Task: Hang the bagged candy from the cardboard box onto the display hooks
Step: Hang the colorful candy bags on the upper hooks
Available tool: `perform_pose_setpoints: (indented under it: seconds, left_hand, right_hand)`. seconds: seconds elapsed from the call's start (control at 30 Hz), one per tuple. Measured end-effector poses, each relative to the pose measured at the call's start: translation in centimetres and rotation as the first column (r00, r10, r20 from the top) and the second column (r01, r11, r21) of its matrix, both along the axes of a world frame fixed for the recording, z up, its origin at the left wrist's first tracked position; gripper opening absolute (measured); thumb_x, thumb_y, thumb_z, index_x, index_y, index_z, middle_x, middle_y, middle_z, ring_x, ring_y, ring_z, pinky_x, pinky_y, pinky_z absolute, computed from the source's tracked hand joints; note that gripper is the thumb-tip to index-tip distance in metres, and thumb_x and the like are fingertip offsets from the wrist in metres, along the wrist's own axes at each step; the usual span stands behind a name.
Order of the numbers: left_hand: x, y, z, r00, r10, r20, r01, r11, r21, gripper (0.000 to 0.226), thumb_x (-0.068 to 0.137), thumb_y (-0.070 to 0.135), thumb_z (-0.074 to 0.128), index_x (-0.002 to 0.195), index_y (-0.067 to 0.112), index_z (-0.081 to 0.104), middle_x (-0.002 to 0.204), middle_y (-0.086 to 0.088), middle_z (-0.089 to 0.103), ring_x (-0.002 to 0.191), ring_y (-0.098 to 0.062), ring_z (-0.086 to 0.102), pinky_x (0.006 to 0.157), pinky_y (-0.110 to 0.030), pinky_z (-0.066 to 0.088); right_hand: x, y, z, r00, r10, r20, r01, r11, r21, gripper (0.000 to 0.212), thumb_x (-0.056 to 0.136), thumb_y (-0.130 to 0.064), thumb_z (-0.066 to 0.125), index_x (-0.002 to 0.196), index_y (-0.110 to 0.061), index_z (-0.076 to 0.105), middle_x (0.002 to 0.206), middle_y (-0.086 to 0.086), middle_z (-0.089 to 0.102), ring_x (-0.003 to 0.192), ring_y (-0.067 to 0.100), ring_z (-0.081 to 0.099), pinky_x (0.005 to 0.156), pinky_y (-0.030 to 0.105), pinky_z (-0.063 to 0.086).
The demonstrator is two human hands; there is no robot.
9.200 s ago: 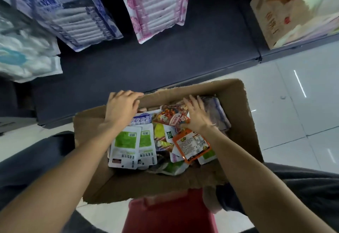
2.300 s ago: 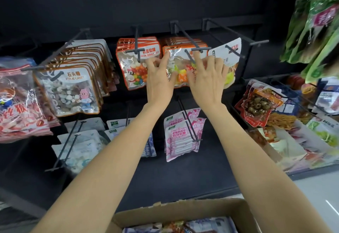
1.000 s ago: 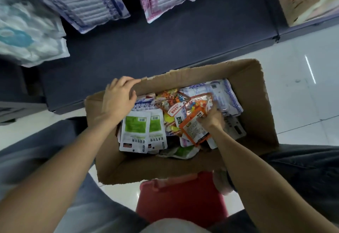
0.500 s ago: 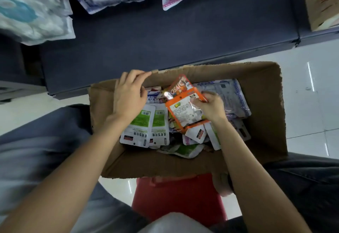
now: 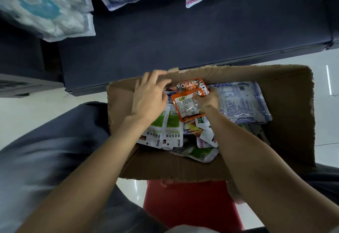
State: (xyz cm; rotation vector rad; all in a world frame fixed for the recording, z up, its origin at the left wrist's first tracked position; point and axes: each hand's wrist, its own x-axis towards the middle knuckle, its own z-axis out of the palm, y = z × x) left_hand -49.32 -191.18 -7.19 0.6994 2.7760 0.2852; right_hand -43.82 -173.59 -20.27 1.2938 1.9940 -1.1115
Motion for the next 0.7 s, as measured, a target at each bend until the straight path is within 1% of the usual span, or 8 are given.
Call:
perform_pose_setpoints:
  seconds: [0.1, 0.23, 0.3, 0.37, 0.43, 0.5, 0.6, 0.7]
  left_hand:
    - [0.1, 0.0, 0.0, 1.0, -0.001, 0.006, 0.001, 1.0, -0.005, 0.035, 0.085, 0.011, 0.06, 0.12, 0.015, 0.064, 0.134, -0.002, 0.048, 0.12, -0.025, 0.045, 0.101, -0.044, 0.04]
    - [0.2, 0.1, -0.1, 1.0, -0.003, -0.002, 0.003, 1.0, 0.0, 0.036, 0.085, 0.011, 0.061, 0.12, 0.015, 0.064, 0.134, -0.002, 0.048, 0.12, -0.025, 0.045, 0.1, -0.043, 0.041]
    - [0.1, 0.2, -0.1, 1.0, 0.009, -0.015, -0.009, 1.0, 0.004, 0.038, 0.084, 0.011, 0.06, 0.122, 0.015, 0.062, 0.134, -0.002, 0.049, 0.119, -0.025, 0.045, 0.099, -0.042, 0.04]
    - [0.1, 0.4, 0.1, 0.998, 0.021, -0.053, -0.019, 0.999, 0.03, 0.043, 0.084, 0.014, 0.06, 0.127, 0.016, 0.058, 0.135, -0.002, 0.049, 0.122, -0.024, 0.044, 0.1, -0.041, 0.037]
    - [0.4, 0.7, 0.4, 0.996, -0.019, -0.083, 0.024, 0.998, 0.065, 0.053, 0.084, 0.021, 0.063, 0.135, 0.017, 0.05, 0.14, -0.002, 0.046, 0.126, -0.024, 0.042, 0.105, -0.041, 0.035]
    - [1.1, 1.4, 1.0, 0.991, -0.134, -0.029, 0.136, 0.987, 0.089, 0.075, 0.081, 0.035, 0.07, 0.145, 0.016, 0.035, 0.149, -0.003, 0.035, 0.134, -0.024, 0.034, 0.113, -0.042, 0.025]
    - [2.7, 2.7, 2.7, 0.957, -0.29, 0.002, 0.287, 0.949, 0.128, 0.11, 0.065, 0.052, 0.079, 0.15, 0.015, 0.02, 0.156, -0.005, 0.023, 0.142, -0.024, 0.022, 0.117, -0.046, 0.008]
    - [4.5, 2.9, 5.0, 0.918, -0.377, -0.119, 0.39, 0.913, 0.119, 0.107, 0.061, 0.057, 0.077, 0.148, 0.019, 0.028, 0.156, -0.005, 0.024, 0.143, -0.024, 0.018, 0.117, -0.052, 0.007]
  right_hand:
    - [-0.2, 0.1, 0.4, 0.994, 0.107, 0.031, -0.11, 0.989, 0.104, 0.042, 0.087, -0.039, 0.066, 0.115, -0.01, 0.057, 0.109, 0.003, 0.06, 0.105, 0.019, 0.054, 0.069, 0.022, 0.034]
    - [0.0, 0.2, -0.1, 0.999, 0.037, -0.009, -0.037, 0.999, 0.015, 0.026, 0.087, -0.032, 0.067, 0.101, -0.01, 0.066, 0.102, 0.008, 0.069, 0.097, 0.024, 0.064, 0.069, 0.025, 0.04]
    - [0.5, 0.2, 1.0, 0.997, 0.035, -0.062, -0.032, 0.999, 0.034, 0.024, 0.086, -0.028, 0.069, 0.097, -0.007, 0.068, 0.098, 0.01, 0.071, 0.091, 0.025, 0.065, 0.068, 0.026, 0.043]
    - [1.5, 0.3, 3.0, 0.98, 0.136, -0.144, -0.114, 0.982, 0.149, 0.025, 0.084, -0.026, 0.071, 0.098, -0.006, 0.069, 0.095, 0.012, 0.072, 0.088, 0.028, 0.066, 0.072, 0.031, 0.05]
    - [3.0, 0.9, 5.4, 0.93, 0.278, -0.24, -0.21, 0.939, 0.273, 0.023, 0.084, -0.024, 0.071, 0.101, -0.009, 0.07, 0.09, 0.011, 0.073, 0.083, 0.03, 0.067, 0.083, 0.041, 0.052]
    - [4.3, 1.9, 8.2, 0.833, 0.435, -0.342, -0.305, 0.877, 0.372, 0.019, 0.082, -0.022, 0.072, 0.098, -0.012, 0.071, 0.081, 0.01, 0.073, 0.077, 0.031, 0.067, 0.089, 0.047, 0.048]
    - [5.4, 2.9, 12.9, 0.588, 0.71, -0.389, -0.452, 0.686, 0.57, 0.014, 0.076, -0.017, 0.075, 0.09, -0.015, 0.072, 0.075, 0.006, 0.073, 0.071, 0.031, 0.066, 0.084, 0.036, 0.036]
    - [5.9, 2.7, 17.5, 0.314, 0.889, -0.332, -0.51, 0.453, 0.731, 0.015, 0.066, -0.015, 0.079, 0.078, -0.021, 0.071, 0.066, 0.0, 0.071, 0.057, 0.023, 0.063, 0.074, 0.032, 0.028]
